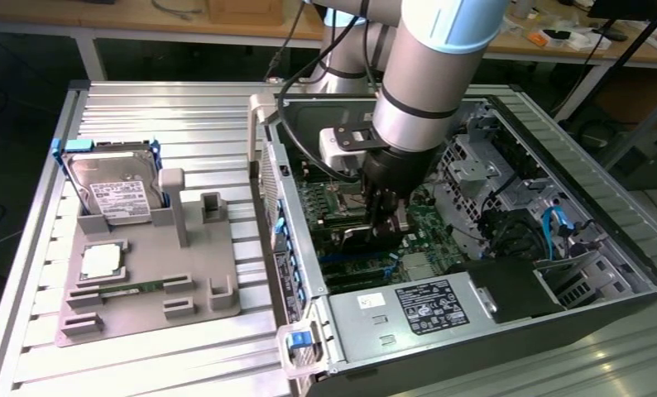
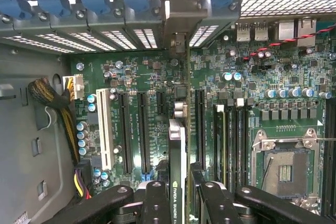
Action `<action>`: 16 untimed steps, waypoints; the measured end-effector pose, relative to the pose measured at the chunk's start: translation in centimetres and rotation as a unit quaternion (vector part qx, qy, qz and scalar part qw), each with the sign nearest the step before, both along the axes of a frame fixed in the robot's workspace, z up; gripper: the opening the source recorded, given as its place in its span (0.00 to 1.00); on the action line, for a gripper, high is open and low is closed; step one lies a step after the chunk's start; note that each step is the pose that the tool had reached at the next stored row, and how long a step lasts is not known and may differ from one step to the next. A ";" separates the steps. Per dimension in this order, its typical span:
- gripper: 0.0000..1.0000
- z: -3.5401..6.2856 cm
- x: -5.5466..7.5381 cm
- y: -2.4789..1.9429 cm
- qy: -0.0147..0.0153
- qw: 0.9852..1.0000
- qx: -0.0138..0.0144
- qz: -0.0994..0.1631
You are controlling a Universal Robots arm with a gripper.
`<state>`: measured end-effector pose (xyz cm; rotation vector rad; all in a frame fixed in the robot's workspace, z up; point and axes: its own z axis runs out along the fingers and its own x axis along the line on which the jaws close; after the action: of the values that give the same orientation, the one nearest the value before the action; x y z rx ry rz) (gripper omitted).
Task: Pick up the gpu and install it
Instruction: 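Insert the gpu into the slot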
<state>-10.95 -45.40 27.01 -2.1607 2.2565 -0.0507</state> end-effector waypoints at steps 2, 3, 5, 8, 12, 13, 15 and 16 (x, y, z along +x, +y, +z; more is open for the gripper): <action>0.27 -0.01 0.0 0.05 0.000 1.000 0.000 0.000; 0.27 -0.03 0.0 0.08 0.000 1.000 0.000 0.000; 0.27 -0.03 0.0 0.08 0.000 1.000 0.000 0.000; 0.27 -0.11 0.0 0.08 0.000 1.000 0.000 0.000; 0.27 -0.47 0.0 0.08 0.000 1.000 0.000 0.000; 0.27 -0.50 0.0 0.08 0.000 1.000 0.000 0.000; 0.27 -0.58 0.0 0.08 0.000 1.000 0.000 0.000; 0.27 -0.62 0.0 0.08 0.000 1.000 0.000 0.000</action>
<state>-10.96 -45.32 26.39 -2.1608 2.2568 -0.0504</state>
